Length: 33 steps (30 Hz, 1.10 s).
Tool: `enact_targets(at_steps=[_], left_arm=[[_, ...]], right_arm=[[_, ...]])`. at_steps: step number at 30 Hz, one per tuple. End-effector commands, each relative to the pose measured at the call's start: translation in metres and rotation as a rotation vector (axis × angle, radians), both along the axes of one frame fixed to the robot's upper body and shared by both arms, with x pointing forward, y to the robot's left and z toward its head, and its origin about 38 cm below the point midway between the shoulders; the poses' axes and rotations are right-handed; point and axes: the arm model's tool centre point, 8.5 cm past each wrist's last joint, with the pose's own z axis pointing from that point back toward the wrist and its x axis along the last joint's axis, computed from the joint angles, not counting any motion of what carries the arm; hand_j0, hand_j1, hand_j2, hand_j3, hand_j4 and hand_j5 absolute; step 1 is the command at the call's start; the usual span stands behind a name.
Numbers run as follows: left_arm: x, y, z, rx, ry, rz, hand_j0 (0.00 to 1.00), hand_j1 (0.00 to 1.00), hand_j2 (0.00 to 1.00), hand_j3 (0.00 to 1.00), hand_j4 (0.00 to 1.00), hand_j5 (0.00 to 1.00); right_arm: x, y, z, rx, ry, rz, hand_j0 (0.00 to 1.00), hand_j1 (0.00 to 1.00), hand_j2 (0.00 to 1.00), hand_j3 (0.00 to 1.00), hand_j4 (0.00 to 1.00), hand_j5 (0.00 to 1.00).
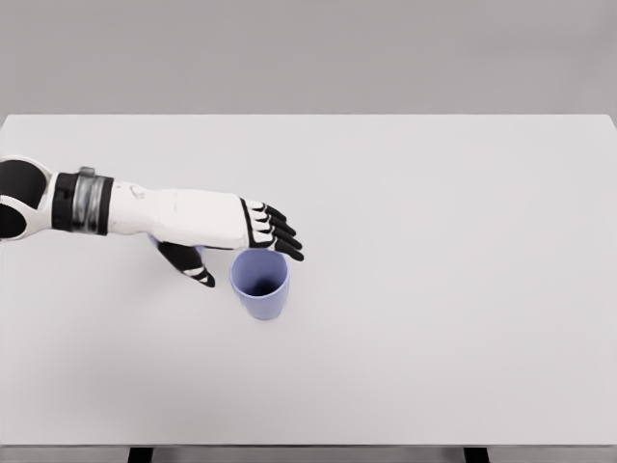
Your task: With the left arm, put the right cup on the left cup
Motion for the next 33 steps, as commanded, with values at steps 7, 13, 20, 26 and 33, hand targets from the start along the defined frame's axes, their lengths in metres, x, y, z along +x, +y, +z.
enact_targets(at_steps=[7, 13, 20, 26, 33], left_arm=[[0.001, -0.006, -0.004, -0.017, 0.015, -0.002, 1.00, 1.00, 1.00, 1.00, 1.00, 1.00], [0.003, -0.003, -0.003, -0.021, 0.011, 0.009, 1.00, 1.00, 1.00, 1.00, 1.00, 1.00], [0.022, 0.004, -0.012, 0.001, -0.026, 0.071, 1.00, 1.00, 1.00, 1.00, 1.00, 1.00], [0.018, -0.001, -0.026, -0.009, 0.010, 0.066, 1.00, 1.00, 1.00, 1.00, 1.00, 1.00], [0.013, 0.000, -0.037, -0.006, 0.036, 0.068, 1.00, 1.00, 1.00, 1.00, 1.00, 1.00]], right_arm=[[0.000, 0.000, 0.000, 0.000, 0.000, 0.000, 1.00, 1.00, 1.00, 1.00, 1.00, 1.00], [0.000, 0.000, 0.000, 0.000, 0.000, 0.000, 1.00, 1.00, 1.00, 1.00, 1.00, 1.00], [0.000, 0.000, 0.000, 0.000, 0.000, 0.000, 1.00, 1.00, 1.00, 1.00, 1.00, 1.00], [0.001, 0.000, 0.000, 0.000, -0.002, 0.000, 1.00, 1.00, 1.00, 1.00, 1.00, 1.00], [0.001, 0.000, 0.000, 0.000, -0.002, 0.000, 1.00, 1.00, 1.00, 1.00, 1.00, 1.00]])
